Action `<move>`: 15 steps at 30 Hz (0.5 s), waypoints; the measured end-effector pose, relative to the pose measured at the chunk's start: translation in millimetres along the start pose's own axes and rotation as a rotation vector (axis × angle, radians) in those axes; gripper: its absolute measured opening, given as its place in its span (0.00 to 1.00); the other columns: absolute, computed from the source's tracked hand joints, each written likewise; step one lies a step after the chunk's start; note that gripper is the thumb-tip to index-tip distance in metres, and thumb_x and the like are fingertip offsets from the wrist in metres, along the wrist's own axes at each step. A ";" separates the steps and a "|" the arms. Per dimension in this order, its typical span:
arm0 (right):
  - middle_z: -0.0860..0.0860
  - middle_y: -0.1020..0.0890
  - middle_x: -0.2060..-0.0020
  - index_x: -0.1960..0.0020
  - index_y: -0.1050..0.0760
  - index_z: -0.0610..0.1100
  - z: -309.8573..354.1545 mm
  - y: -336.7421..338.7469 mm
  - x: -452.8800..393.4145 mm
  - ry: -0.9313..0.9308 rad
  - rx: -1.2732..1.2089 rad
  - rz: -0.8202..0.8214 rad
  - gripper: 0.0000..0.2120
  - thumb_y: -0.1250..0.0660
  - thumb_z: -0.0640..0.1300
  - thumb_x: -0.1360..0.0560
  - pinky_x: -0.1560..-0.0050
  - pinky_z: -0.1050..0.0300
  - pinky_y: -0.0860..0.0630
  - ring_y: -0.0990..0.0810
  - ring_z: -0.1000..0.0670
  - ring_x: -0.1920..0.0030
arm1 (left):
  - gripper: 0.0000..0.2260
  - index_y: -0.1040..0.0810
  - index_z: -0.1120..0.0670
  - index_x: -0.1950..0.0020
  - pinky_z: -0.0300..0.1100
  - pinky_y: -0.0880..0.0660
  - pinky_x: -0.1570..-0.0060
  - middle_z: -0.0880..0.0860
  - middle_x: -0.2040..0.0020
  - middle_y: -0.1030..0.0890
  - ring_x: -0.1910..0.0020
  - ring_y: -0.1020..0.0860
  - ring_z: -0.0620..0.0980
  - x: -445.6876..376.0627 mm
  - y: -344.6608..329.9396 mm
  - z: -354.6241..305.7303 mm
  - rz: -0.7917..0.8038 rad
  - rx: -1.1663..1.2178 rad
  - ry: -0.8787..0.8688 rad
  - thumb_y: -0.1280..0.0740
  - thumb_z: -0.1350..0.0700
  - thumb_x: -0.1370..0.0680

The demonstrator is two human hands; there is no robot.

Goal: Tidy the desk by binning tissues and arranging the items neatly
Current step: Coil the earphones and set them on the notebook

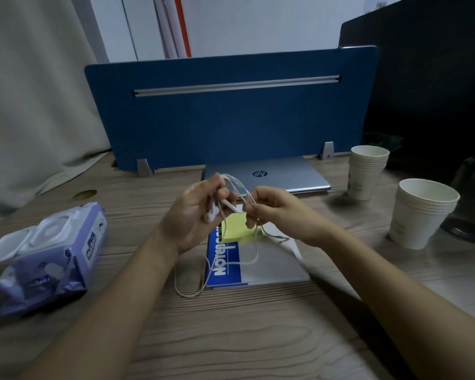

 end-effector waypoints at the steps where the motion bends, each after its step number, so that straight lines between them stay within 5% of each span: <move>1: 0.48 0.20 0.65 0.51 0.26 0.39 -0.2 -1.5 -0.6 0.001 -0.040 -0.006 0.04 0.38 0.38 0.20 0.54 0.55 0.26 0.21 0.51 0.61 | 0.09 0.19 0.54 0.57 0.42 0.22 0.47 0.47 0.67 0.22 0.54 0.19 0.47 -0.2 1.3 -2.4 -0.012 0.064 -0.024 0.36 0.52 0.23; 4: 0.49 0.22 0.66 0.47 0.27 0.32 -4.6 -6.4 -2.1 -0.023 -0.111 0.004 0.08 0.39 0.38 0.19 0.58 0.55 0.23 0.20 0.50 0.65 | 0.11 0.18 0.55 0.50 0.41 0.22 0.49 0.47 0.63 0.19 0.52 0.18 0.46 -0.7 4.2 -8.7 -0.030 0.197 -0.061 0.38 0.52 0.21; 10: 0.51 0.21 0.62 0.45 0.25 0.37 -15.0 -13.9 -2.9 -0.084 -0.214 0.011 0.06 0.37 0.35 0.21 0.63 0.58 0.21 0.19 0.51 0.66 | 0.15 0.25 0.59 0.35 0.42 0.23 0.45 0.49 0.52 0.18 0.44 0.19 0.47 -5.6 8.6 -5.8 -0.071 0.216 -0.113 0.38 0.56 0.21; 15: 0.47 0.21 0.61 0.44 0.23 0.40 -15.2 -16.7 -4.2 -0.094 -0.174 0.022 0.08 0.37 0.35 0.21 0.74 0.62 0.29 0.29 0.54 0.73 | 0.07 0.19 0.58 0.51 0.43 0.23 0.42 0.50 0.47 0.16 0.41 0.19 0.49 -7.1 20.2 -12.7 -0.190 0.216 -0.251 0.37 0.61 0.23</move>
Point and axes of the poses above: each hand's wrist, its own x-axis away from the middle knuckle, its own y-axis out of the back of the hand, z = x × y, the point moved 5 cm from there along -x, towards the middle knuckle
